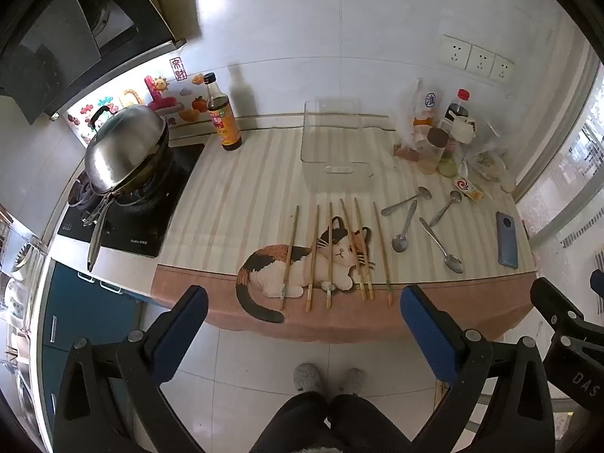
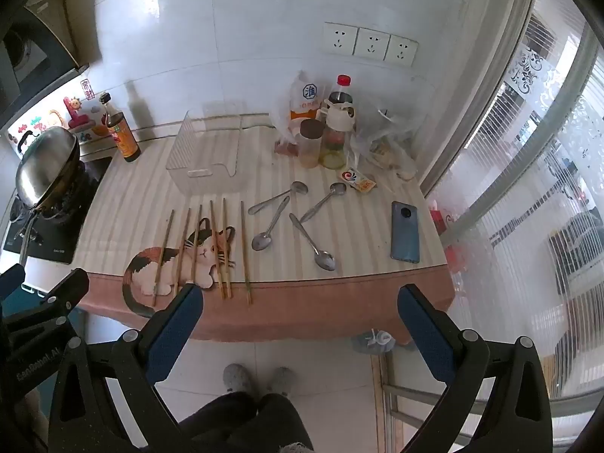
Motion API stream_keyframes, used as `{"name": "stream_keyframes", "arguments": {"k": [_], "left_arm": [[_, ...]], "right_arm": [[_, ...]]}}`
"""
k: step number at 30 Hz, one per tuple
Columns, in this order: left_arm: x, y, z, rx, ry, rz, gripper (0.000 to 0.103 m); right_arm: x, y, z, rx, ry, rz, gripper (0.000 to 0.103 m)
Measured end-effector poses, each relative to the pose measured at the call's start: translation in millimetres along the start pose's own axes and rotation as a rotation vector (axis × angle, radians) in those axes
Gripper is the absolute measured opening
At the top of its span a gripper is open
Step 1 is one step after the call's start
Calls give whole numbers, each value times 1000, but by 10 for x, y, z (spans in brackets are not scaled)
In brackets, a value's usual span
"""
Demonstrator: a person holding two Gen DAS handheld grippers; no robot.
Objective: Organize utensils
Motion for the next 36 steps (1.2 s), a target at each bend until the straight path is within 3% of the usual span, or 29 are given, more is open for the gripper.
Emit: {"name": "stream_keyframes", "arguments": {"k": [36], "left_arm": [[-10,-7,-87,-8,-1,-2,103]], "right_arm": [[-20,0,-28,0,-20,-18,103]]}}
Point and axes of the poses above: each gripper's, at about its wrist camera, not at the fingertips, and z roughly the way its jaws point, x to its left, y to its top, the point moved 3 cm from there along z, roughly the way its jaws point, and after that the axes turned 1 degree about -y, right-handed, at the moved point
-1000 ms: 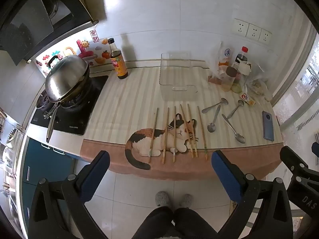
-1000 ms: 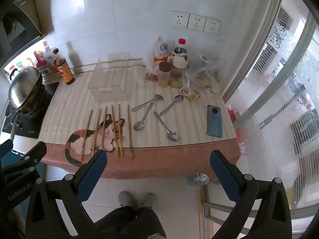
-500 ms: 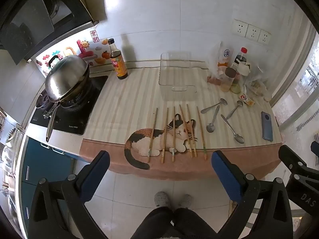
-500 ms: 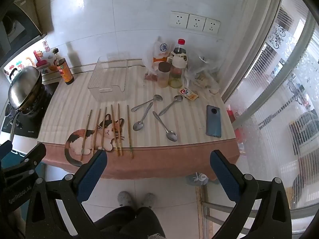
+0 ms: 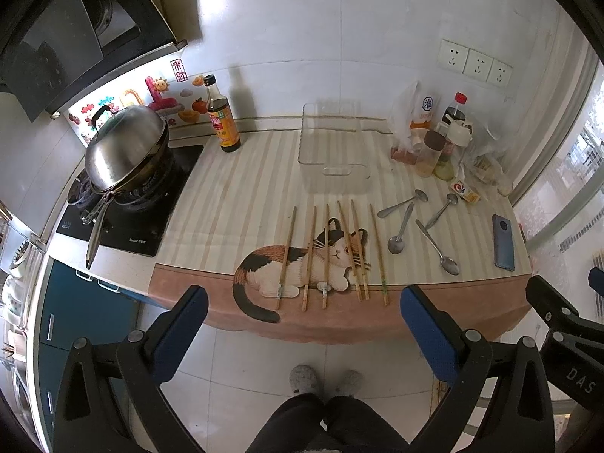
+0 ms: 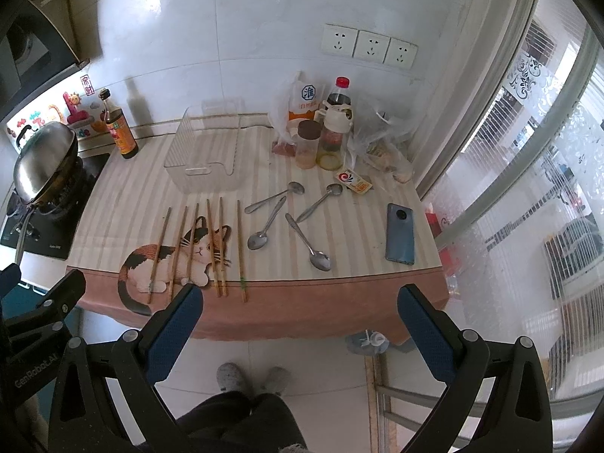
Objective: Organize utensils
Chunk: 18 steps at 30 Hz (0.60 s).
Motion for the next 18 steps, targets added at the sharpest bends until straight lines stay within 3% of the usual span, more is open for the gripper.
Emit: {"name": "stream_keyframes", "arguments": {"k": [18], "left_arm": [[-32,12,-5,-4,-1,-2,103]], "right_arm": [[-23,4,3,2,-4,-3,103]]}}
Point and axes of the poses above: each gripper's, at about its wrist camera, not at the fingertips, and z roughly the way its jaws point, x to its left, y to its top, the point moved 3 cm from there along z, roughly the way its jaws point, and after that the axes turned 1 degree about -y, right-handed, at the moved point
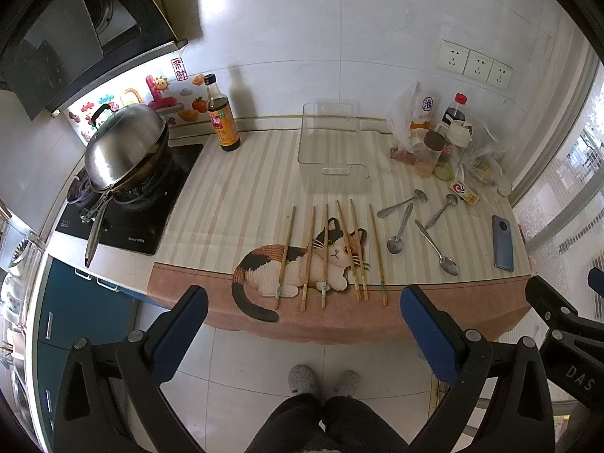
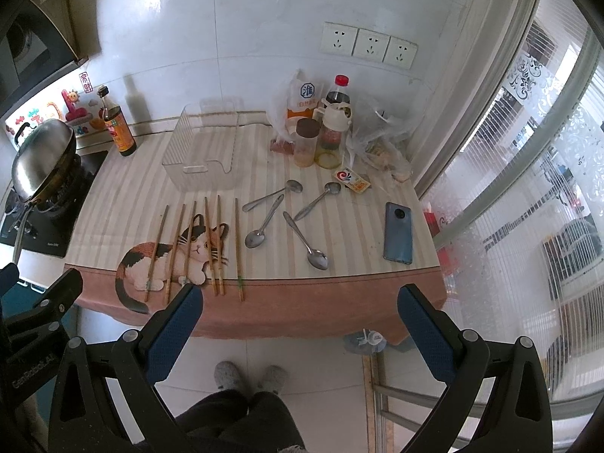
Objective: Organize utensils
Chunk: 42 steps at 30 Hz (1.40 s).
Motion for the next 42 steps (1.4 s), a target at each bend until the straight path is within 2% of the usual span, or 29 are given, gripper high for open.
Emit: {"name": "stream_keyframes", "arguments": {"k": [42], "left_arm": [[-18,144,40,-7,0,-8,103]], "right_arm": [[21,96,100,2,-2,-9,103]]}}
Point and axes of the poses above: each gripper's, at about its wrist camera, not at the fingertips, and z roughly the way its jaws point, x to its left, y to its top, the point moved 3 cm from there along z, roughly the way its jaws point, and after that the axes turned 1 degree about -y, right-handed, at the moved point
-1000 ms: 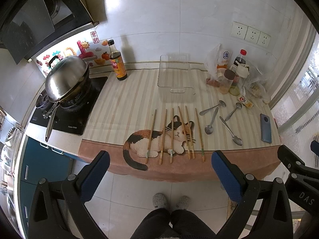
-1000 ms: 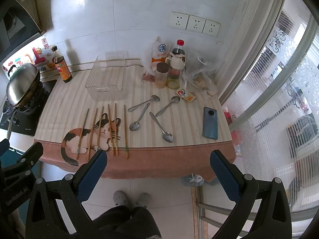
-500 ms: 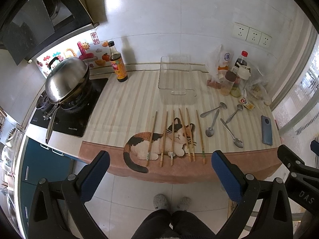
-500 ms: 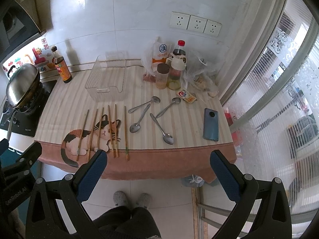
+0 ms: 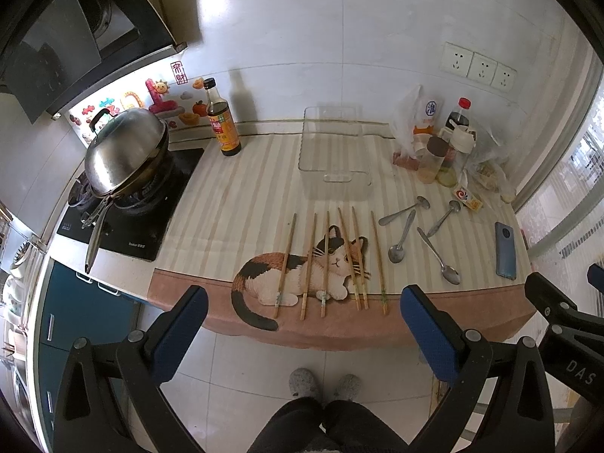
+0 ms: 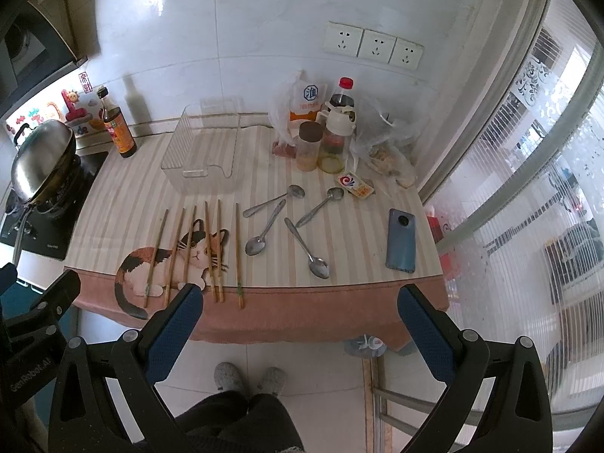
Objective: Organize utensils
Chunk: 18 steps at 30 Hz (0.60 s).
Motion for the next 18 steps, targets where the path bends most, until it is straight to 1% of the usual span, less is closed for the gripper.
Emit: {"name": "stream_keyframes", "arguments": {"k": [4,7,9,11,12,15,16,18], "left_arm": [[-20,76,81,-7,4,-6,103],[-35,159,179,-46,23,-24,103],[12,241,301,-85,55,-33,103],[67,302,418,-105,86,-36,103],[125,354,543,-109,111,-40,103],[275,423,846,-99,145,-56,103],[336,447,989,-87,161,-58,103],[472,504,1317,-52,186,-60,103]], "right_arm": [[0,49,40,-3,2,2,103],[-30,96,90,-1,6,9,103],[-39,135,163,-16,26,25,103],[-40,182,252,-36,36,25,103],[-18,213,330,-51,43,19,103],[64,312,642,-60,62,22,103],[109,345,797,-46,77,28,103],[190,392,1107,-4,97,37,100]]}}
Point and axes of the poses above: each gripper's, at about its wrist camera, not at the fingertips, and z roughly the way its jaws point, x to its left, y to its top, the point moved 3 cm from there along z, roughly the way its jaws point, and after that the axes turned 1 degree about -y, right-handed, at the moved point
